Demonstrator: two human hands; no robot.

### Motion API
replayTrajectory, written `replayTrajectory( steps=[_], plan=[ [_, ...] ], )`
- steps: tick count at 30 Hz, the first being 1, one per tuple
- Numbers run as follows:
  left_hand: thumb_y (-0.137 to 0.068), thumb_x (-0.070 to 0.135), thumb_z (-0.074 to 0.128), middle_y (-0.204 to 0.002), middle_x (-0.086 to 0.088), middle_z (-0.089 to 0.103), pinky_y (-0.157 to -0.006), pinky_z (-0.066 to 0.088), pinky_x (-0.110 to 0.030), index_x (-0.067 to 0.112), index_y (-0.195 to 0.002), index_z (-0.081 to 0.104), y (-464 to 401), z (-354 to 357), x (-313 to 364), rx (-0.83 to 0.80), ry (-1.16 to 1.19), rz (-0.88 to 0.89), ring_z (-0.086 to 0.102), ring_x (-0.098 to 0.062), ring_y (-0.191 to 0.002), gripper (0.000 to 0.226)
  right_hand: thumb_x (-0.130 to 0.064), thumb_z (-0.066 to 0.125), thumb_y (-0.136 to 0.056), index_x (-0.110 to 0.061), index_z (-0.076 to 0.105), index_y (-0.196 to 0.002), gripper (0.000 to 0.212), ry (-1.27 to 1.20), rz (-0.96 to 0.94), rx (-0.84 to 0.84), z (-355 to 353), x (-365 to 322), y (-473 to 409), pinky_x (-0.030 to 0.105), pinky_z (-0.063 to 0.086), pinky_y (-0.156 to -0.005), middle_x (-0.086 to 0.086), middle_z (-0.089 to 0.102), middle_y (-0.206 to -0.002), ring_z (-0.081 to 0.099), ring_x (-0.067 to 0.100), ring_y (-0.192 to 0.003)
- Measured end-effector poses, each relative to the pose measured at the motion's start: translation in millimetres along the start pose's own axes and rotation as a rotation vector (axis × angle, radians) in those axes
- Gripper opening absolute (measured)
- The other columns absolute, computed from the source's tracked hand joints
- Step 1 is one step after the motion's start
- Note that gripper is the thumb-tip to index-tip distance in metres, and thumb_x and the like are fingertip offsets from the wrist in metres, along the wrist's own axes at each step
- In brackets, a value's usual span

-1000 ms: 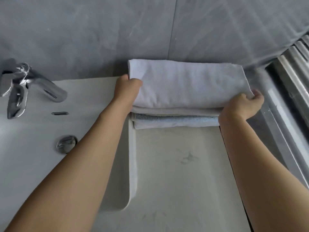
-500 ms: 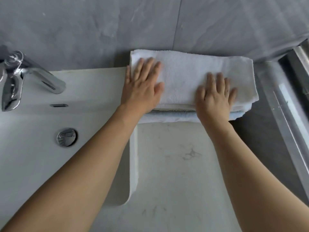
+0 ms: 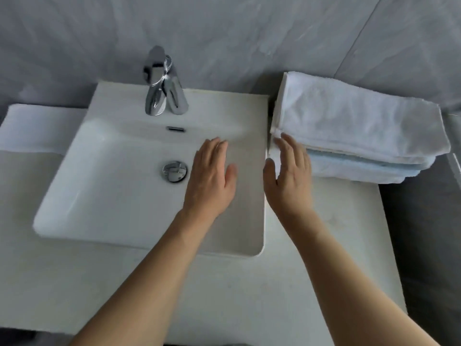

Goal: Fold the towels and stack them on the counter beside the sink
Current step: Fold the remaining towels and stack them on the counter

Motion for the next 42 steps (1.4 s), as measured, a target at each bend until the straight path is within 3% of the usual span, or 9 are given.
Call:
replayTrajectory(
  steps=[9,20,26,31,34,36,38,40,42],
  plan=[
    [-0.100,0.030,0.036,-0.142,-0.016,0.051,-0.113,0.037,-0.035,0.000,-0.138,0.050,69.2,-117.6,-132.1,0.081,0.028,-0.050,0.045,-0.030,-0.135,0.051,-0.011,0.053,-0.091,-0.005,0.054,-0.129,0.038,-0.129,-0.035,-0.064,92.0,-167.4,58.1,0.039,0.034,-0.111,0.011,0.053,-0.137,0.048,0.029,-0.126],
    [-0.103,0.020,0.049,-0.140,-0.005,0.050,-0.102,0.041,-0.024,0.010,-0.140,0.049,108.5,-222.2,-249.5,0.350,0.123,-0.388,0.047,-0.019,-0.129,0.039,-0.010,0.050,-0.091,-0.005,0.057,-0.126,0.036,-0.341,-0.147,-0.183,176.1,-302.7,60.2,0.031,0.034,-0.109,0.009,0.055,-0.133,0.046,0.022,-0.127],
    [-0.101,0.015,0.048,-0.139,-0.004,0.050,-0.086,0.030,-0.003,0.011,-0.139,0.050,102.6,-266.5,-347.2,0.446,0.301,-0.704,0.049,-0.017,-0.126,0.038,-0.008,0.049,-0.093,-0.015,0.056,-0.125,0.034,-0.524,0.080,-0.330,238.6,-381.6,47.6,0.022,0.036,-0.104,-0.011,0.050,-0.122,0.046,0.008,-0.121],
    [-0.101,0.017,0.046,-0.140,0.006,0.050,-0.063,0.032,0.002,0.015,-0.139,0.047,66.2,-282.2,-425.9,0.339,0.502,-0.881,0.049,-0.006,-0.106,0.039,-0.010,0.047,-0.093,-0.023,0.057,-0.125,0.035,-0.542,0.349,-0.400,301.4,-423.2,19.9,0.020,0.042,-0.096,-0.016,0.051,-0.118,0.050,-0.007,-0.106],
    [-0.095,0.017,0.048,-0.131,0.000,0.055,-0.082,0.042,-0.024,0.010,-0.138,0.049,45.5,-294.2,-474.4,0.279,0.562,-0.957,0.053,-0.016,-0.104,0.043,-0.010,0.050,-0.093,-0.021,0.055,-0.128,0.037,-0.673,0.650,-0.358,343.2,-438.0,1.9,0.020,0.041,-0.090,-0.009,0.056,-0.123,0.054,0.004,-0.110],
    [-0.081,0.021,0.048,-0.101,-0.018,0.060,-0.069,0.046,-0.045,-0.004,-0.124,0.051,33.3,-299.6,-507.1,0.264,0.592,-1.004,0.054,-0.037,-0.087,0.050,-0.014,0.052,-0.093,-0.020,0.053,-0.129,0.036,-0.728,0.923,-0.337,372.2,-434.5,-14.3,0.025,0.041,-0.081,-0.004,0.055,-0.112,0.054,0.013,-0.099],
    [-0.073,0.022,0.046,-0.074,-0.017,0.046,-0.053,0.031,-0.034,-0.011,-0.112,0.049,21.2,-302.2,-536.3,0.228,0.577,-1.031,0.040,-0.025,-0.062,0.052,-0.017,0.054,-0.090,-0.022,0.052,-0.121,0.032,-0.688,1.073,-0.355,395.5,-420.9,-28.5,0.025,0.037,-0.066,-0.003,0.048,-0.093,0.046,0.013,-0.078],
    [-0.080,0.019,0.050,-0.083,-0.018,0.052,-0.057,0.039,-0.035,-0.007,-0.111,0.049,6.0,-303.3,-561.3,0.146,0.496,-1.049,0.049,-0.023,-0.065,0.040,-0.019,0.054,-0.089,-0.019,0.052,-0.123,0.034,-0.597,1.118,-0.367,413.8,-407.4,-38.3,0.024,0.034,-0.063,0.001,0.048,-0.100,0.045,0.018,-0.083],
    [-0.084,0.019,0.053,-0.113,-0.014,0.061,-0.082,0.053,-0.041,0.010,-0.119,0.052,-13.6,-300.9,-583.3,0.074,0.420,-1.021,0.062,-0.033,-0.098,0.037,-0.020,0.054,-0.090,-0.016,0.049,-0.131,0.041,-0.495,1.115,-0.353,427.9,-396.8,-49.2,0.025,0.036,-0.068,0.007,0.045,-0.113,0.045,0.020,-0.095]
  ],
)
Point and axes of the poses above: each hand's wrist, its own y-axis away from the middle knuckle, its own z-axis out of the palm, x = y × z, the point moved 2 cm from there along -y, towards the middle knuckle
